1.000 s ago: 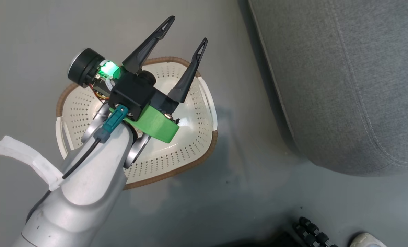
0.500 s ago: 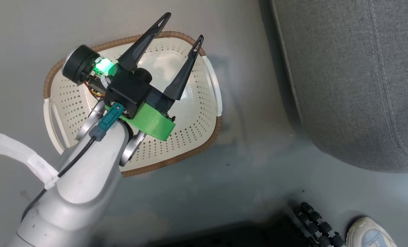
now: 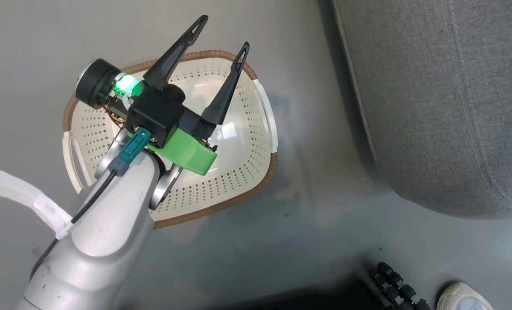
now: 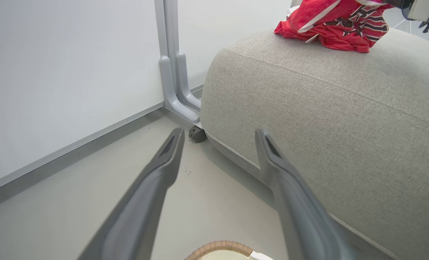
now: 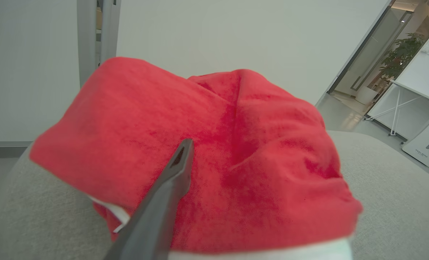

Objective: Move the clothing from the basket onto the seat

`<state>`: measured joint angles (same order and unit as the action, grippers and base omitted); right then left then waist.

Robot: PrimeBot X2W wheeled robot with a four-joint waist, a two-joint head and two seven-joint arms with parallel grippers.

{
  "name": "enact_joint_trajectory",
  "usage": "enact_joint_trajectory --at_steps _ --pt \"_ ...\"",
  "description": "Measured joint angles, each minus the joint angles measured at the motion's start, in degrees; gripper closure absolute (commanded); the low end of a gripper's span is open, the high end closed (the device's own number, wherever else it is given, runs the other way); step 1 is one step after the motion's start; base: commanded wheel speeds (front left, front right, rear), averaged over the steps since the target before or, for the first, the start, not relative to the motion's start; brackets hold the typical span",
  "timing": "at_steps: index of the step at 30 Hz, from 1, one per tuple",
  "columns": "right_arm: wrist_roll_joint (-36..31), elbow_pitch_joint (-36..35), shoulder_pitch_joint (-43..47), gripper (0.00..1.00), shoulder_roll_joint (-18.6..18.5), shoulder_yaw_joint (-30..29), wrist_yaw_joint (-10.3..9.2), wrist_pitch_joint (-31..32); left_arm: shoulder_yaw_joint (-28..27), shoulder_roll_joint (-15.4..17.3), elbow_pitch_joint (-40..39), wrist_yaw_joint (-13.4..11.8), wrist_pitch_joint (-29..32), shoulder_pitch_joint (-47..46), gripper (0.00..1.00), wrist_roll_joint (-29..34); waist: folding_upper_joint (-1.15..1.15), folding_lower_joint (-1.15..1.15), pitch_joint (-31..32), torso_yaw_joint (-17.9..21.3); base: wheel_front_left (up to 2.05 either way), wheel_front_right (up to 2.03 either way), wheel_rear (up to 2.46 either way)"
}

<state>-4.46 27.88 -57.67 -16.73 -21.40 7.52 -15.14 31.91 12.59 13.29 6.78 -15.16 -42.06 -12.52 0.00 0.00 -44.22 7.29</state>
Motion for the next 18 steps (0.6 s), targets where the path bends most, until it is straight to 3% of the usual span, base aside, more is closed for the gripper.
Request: enact_joint_trajectory --at_steps 9,18 --pt "1.5 -3.8 11.5 0.0 1.6 3.3 0.0 0.0 -3.7 -1.3 0.5 -0.7 0.0 6.1 0.0 -1.3 0.0 0.0 7.2 0.5 0.0 0.0 0.0" --pt "4.1 -9.0 22.6 0.0 2.3 9.6 0.0 0.0 -11.7 -2.5 0.3 -2.3 0.0 14.6 0.0 -2.5 0.0 -0.01 16.3 1.0 0.0 0.0 0.0"
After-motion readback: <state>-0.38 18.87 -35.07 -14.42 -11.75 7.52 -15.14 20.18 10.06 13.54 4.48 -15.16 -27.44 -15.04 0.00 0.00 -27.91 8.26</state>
